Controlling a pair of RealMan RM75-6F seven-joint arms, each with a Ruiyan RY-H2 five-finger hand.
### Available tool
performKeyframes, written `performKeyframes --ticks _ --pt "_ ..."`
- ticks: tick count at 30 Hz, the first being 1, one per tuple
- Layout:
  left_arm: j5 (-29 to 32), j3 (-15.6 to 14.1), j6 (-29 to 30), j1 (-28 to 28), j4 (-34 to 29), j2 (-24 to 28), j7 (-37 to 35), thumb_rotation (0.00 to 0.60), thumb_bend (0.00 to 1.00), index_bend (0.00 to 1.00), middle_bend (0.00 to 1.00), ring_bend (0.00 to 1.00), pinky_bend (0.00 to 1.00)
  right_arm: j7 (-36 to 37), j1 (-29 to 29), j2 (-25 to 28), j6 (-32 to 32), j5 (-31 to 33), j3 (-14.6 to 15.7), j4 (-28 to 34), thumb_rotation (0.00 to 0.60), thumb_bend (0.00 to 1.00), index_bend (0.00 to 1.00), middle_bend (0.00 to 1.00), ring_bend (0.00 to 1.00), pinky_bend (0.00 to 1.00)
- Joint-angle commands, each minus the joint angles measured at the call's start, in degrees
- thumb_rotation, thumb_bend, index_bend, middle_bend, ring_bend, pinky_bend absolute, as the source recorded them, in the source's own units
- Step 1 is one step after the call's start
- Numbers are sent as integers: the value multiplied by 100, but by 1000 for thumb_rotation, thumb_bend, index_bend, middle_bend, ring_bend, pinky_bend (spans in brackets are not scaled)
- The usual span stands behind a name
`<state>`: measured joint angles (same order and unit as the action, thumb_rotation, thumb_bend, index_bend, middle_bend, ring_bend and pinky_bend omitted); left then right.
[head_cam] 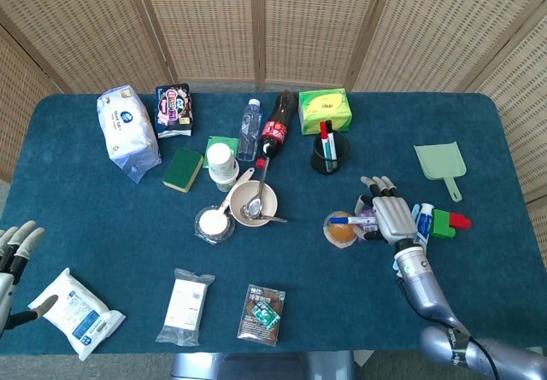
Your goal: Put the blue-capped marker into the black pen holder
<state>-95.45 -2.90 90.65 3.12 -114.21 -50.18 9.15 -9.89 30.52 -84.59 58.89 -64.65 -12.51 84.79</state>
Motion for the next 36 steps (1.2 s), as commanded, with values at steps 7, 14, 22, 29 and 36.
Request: performKeyframes --ticks 7,14,22,29,36 --pt "7 -3 -12 -8 -4 1 2 600 180 0 0 0 0 35 17 -72 5 2 51 -134 600 321 531 72 0 0" --pt "10 -6 -8 -8 -8 1 7 600 180 0 0 0 0 79 6 -127 48 -26 83 -224 600 394 589 91 0 0" --pt "10 -13 -30 -17 -12 -7 27 600 180 0 0 0 0 196 -28 -160 147 -114 93 -299 600 451 605 100 0 0" --pt "27 -11 -36 -22 -13 -5 18 600 180 0 0 0 0 235 -80 -86 363 -272 71 -187 600 462 614 111 0 11" --pt "20 -19 -61 -36 -18 3 3 600 179 0 0 0 0 207 -64 242 693 -438 -193 295 600 476 621 116 0 23"
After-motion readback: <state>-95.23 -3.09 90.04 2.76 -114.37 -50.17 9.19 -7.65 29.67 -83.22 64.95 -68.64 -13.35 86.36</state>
